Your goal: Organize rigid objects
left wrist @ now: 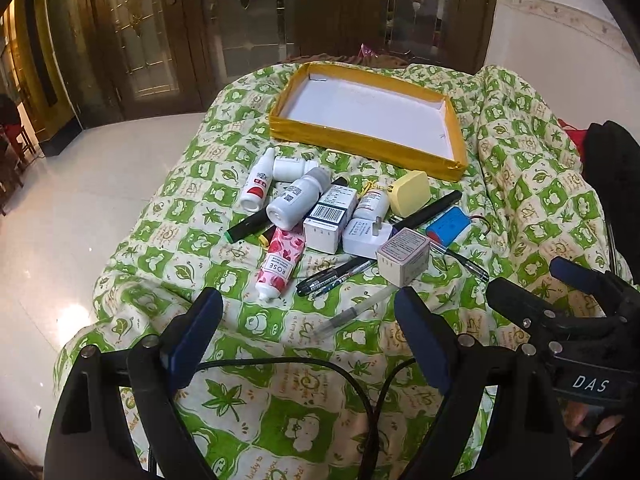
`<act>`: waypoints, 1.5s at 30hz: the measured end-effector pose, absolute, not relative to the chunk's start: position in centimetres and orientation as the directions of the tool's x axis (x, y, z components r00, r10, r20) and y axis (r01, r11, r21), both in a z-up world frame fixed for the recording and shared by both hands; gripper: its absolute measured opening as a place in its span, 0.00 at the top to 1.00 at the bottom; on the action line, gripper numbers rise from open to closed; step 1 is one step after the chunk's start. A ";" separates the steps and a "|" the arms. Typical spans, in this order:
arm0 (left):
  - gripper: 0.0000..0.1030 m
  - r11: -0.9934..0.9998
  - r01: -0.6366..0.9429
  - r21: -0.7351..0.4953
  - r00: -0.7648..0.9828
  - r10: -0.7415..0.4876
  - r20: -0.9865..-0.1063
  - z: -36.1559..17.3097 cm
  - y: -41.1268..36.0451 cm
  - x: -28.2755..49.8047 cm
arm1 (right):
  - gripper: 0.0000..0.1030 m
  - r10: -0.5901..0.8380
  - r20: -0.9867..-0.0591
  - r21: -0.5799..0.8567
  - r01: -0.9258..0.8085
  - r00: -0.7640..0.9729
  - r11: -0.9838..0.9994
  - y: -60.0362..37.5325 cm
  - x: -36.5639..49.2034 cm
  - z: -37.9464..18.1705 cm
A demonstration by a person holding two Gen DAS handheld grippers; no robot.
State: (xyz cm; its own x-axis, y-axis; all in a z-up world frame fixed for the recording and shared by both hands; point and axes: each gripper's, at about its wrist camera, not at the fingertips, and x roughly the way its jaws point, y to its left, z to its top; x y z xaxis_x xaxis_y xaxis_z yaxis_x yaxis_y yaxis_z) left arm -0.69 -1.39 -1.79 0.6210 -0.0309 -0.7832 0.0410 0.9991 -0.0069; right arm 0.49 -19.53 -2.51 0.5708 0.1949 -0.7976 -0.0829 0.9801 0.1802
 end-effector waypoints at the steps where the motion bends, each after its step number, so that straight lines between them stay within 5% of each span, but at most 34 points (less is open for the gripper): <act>1: 0.14 0.999 0.040 -0.006 0.622 -0.029 -0.783 -1.7 -1.5 -0.7 | 0.01 0.193 -0.797 0.176 -0.085 0.572 0.981 -19.5 0.5 -2.5; 45: 0.14 0.999 0.047 0.008 0.584 -0.021 -0.812 -4.6 -1.5 4.3 | 0.01 0.136 -0.773 0.090 -0.104 0.620 0.990 -21.4 5.9 -1.5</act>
